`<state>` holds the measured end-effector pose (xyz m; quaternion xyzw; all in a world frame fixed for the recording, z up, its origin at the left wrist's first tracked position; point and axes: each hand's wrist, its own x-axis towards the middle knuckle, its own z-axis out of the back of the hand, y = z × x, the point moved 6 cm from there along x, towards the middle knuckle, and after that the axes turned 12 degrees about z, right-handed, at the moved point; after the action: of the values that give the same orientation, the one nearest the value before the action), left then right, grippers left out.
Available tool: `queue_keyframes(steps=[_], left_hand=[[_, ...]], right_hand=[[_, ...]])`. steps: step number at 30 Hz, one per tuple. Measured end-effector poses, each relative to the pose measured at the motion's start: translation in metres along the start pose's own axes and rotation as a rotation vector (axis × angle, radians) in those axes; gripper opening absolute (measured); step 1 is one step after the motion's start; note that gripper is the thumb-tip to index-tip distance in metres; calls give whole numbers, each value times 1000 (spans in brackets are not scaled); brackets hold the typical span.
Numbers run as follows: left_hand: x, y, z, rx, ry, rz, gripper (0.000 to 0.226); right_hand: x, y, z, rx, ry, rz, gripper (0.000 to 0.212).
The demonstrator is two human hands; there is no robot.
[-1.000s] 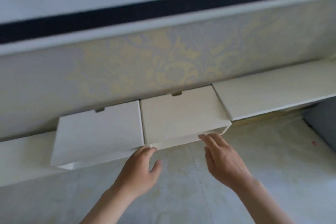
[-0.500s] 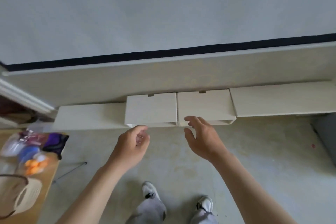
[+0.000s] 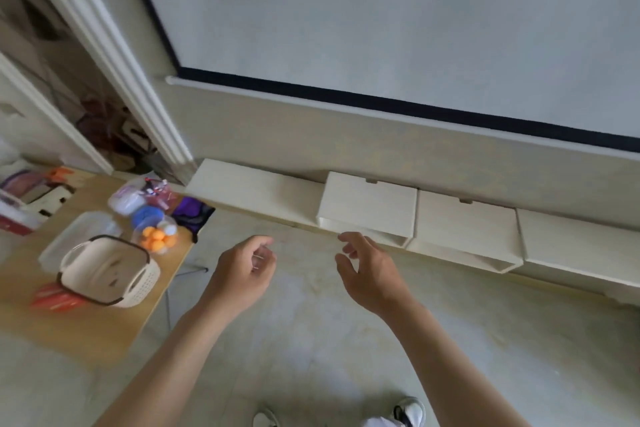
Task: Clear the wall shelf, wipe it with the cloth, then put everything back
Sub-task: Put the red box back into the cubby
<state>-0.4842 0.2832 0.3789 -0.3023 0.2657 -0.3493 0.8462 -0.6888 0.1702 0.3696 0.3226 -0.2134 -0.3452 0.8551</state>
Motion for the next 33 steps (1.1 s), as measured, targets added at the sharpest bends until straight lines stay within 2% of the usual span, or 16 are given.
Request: queue_keyframes(steps=[6, 12, 20, 26, 33], left_hand=[[-16, 108, 93, -85, -78, 130, 24], [-31, 182, 145, -180, -148, 256, 28], [-49, 233, 171, -211, -243, 444, 26], [-53, 259, 186, -134, -305, 548, 19], [-36, 306, 211, -84, -314, 622, 25]], right_hand=[[15, 96, -100, 35, 128, 54, 34], [35, 156, -160, 10, 252, 139, 33], [57, 187, -224, 61, 416, 247, 34], [74, 196, -265, 153, 491, 278, 35], [79, 216, -317, 162, 608, 249, 35]])
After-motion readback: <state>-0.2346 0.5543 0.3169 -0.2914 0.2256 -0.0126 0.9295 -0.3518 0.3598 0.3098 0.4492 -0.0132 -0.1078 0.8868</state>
